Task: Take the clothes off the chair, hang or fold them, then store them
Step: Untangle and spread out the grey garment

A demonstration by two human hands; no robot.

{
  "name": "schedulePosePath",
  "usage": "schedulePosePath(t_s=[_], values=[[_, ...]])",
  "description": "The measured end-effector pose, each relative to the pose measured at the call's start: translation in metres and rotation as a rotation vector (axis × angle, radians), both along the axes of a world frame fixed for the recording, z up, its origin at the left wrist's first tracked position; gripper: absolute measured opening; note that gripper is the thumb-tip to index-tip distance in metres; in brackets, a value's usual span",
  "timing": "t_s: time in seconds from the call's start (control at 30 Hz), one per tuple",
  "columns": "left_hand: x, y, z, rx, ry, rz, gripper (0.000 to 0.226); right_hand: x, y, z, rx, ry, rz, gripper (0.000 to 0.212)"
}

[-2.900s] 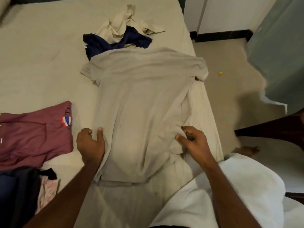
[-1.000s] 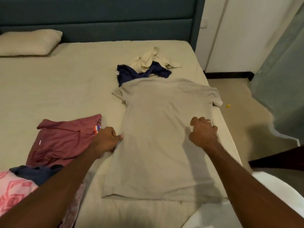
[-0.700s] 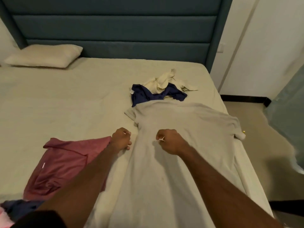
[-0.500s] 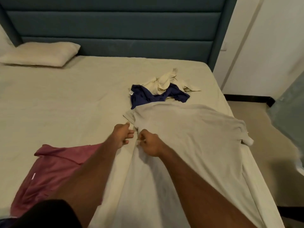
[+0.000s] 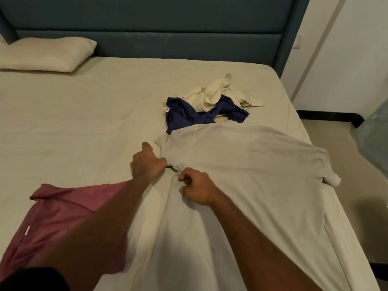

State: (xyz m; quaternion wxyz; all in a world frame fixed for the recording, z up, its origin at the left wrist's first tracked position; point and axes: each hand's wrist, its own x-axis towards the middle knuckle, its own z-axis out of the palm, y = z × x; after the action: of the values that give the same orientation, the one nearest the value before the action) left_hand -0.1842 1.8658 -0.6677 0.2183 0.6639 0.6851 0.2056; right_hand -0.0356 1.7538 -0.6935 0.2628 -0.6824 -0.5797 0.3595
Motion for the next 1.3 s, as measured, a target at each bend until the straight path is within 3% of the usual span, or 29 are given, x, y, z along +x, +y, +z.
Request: schedulePosePath(t_s=[0.1, 0.23, 0.37, 0.53, 0.63, 0.7, 0.8, 0.9, 1.0, 1.13, 1.3], values=[[-0.025, -0.015, -0.016, 0.017, -0.084, -0.062, 0.044, -0.003, 0.015, 0.011, -0.003, -0.066, 0.038, 0.022], [-0.051, -0.020, -0.028, -0.135, -0.286, -0.358, 0.030, -0.011, 0.040, 0.034, 0.155, -0.220, -0.050, 0.023], [-0.052, -0.025, -0.035, -0.249, -0.400, -0.517, 0.041, -0.034, 0.072, 0.054, 0.270, -0.329, -0.035, 0.019], [-0.045, -0.025, -0.033, -0.332, -0.297, -0.464, 0.022, -0.058, 0.105, 0.033, 0.040, -0.414, 0.022, 0.062], [-0.042, -0.027, -0.028, -0.325, -0.208, -0.449, 0.023, -0.065, 0.116, 0.017, 0.027, -0.473, -0.020, 0.071], [-0.037, -0.032, -0.020, -0.314, -0.130, -0.443, 0.033, -0.067, 0.120, 0.011, 0.047, -0.513, -0.040, 0.068], [-0.028, -0.041, -0.005, -0.290, 0.015, -0.436, 0.036, -0.060, 0.121, 0.006, 0.124, -0.578, -0.047, 0.044], [-0.028, -0.062, -0.001, -0.243, 0.039, -0.428, 0.038, -0.045, 0.123, 0.004, 0.115, -0.575, -0.018, 0.033], [-0.037, -0.099, -0.013, -0.175, 0.104, -0.330, 0.036, -0.027, 0.121, 0.004, 0.072, -0.287, -0.175, 0.024], [-0.039, -0.129, -0.021, -0.105, 0.185, -0.333, 0.032, 0.001, 0.112, 0.013, 0.026, 0.321, -0.426, 0.022], [-0.007, -0.140, 0.006, -0.065, -0.167, -0.442, 0.031, 0.039, 0.088, 0.036, 0.034, 0.886, -0.523, 0.017]])
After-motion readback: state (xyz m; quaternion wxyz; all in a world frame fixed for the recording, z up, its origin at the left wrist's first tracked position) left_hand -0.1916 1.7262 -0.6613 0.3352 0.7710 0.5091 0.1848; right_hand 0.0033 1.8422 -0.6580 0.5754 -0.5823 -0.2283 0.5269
